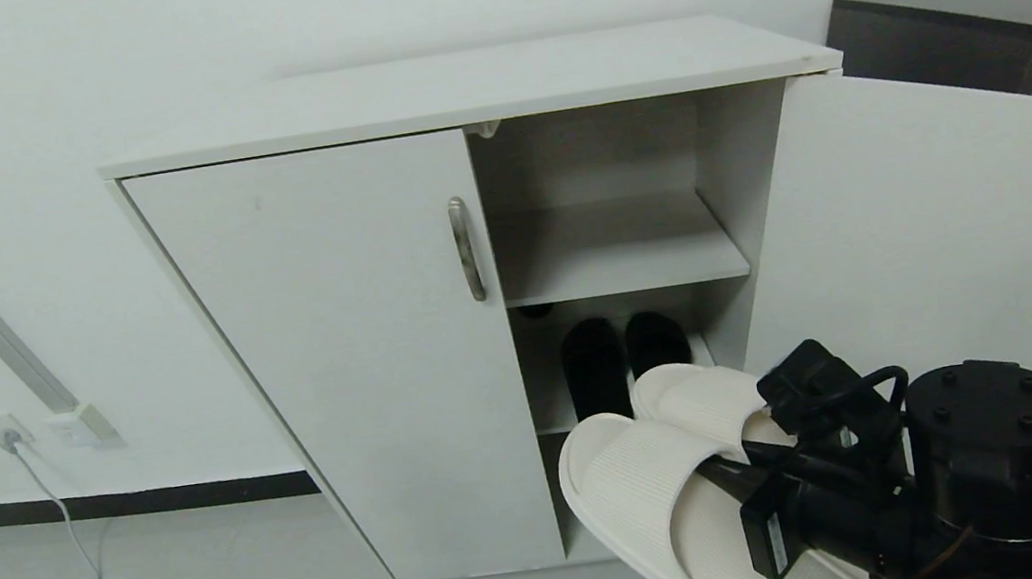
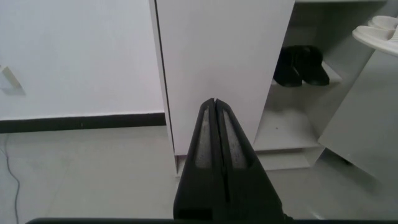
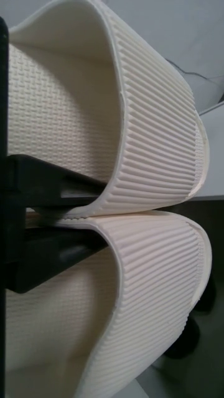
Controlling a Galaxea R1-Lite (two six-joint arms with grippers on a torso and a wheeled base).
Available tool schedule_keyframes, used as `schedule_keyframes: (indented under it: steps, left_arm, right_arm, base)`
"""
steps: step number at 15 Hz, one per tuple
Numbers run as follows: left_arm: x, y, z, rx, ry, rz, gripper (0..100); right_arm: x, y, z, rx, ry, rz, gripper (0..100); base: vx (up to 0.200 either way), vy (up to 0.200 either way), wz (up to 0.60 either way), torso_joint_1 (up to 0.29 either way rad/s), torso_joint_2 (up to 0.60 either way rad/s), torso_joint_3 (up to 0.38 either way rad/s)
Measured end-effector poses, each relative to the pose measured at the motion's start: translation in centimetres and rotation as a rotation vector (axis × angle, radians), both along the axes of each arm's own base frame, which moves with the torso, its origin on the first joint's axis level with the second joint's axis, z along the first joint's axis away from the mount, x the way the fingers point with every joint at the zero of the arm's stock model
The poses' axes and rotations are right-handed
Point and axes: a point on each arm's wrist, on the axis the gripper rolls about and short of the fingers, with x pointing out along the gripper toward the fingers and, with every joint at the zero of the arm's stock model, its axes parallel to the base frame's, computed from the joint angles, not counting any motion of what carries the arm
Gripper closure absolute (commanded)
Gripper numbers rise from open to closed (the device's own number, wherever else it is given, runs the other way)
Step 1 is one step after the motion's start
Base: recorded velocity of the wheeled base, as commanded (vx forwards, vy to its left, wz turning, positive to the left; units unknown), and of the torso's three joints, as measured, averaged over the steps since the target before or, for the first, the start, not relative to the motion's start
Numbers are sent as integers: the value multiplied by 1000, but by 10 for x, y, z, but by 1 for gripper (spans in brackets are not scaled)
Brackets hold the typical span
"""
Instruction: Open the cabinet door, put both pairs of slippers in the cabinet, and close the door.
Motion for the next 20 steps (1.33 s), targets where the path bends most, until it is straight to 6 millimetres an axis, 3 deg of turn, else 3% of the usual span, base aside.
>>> schedule_keyframes:
  steps: [4,12,16,20]
  left_arm:
    - [0,0,0,0,0,1,100]
    - [0,0,0,0,0,0,100]
    - [0,0,0,2,0,0,100]
    - [0,0,0,2,0,0,100]
  right_arm:
    - [0,0,0,6,-4,3,100]
    - [6,5,-2,35,-48,-9,100]
    - [32,28,-11,18,-98,-218,100]
    - [56,52,-26,-113,15,-389,100]
  base:
    - [0,0,0,-10,314,299]
    - [0,0,0,1,18,16]
    - [0,0,0,0,0,0]
    - [0,0,0,0,0,0]
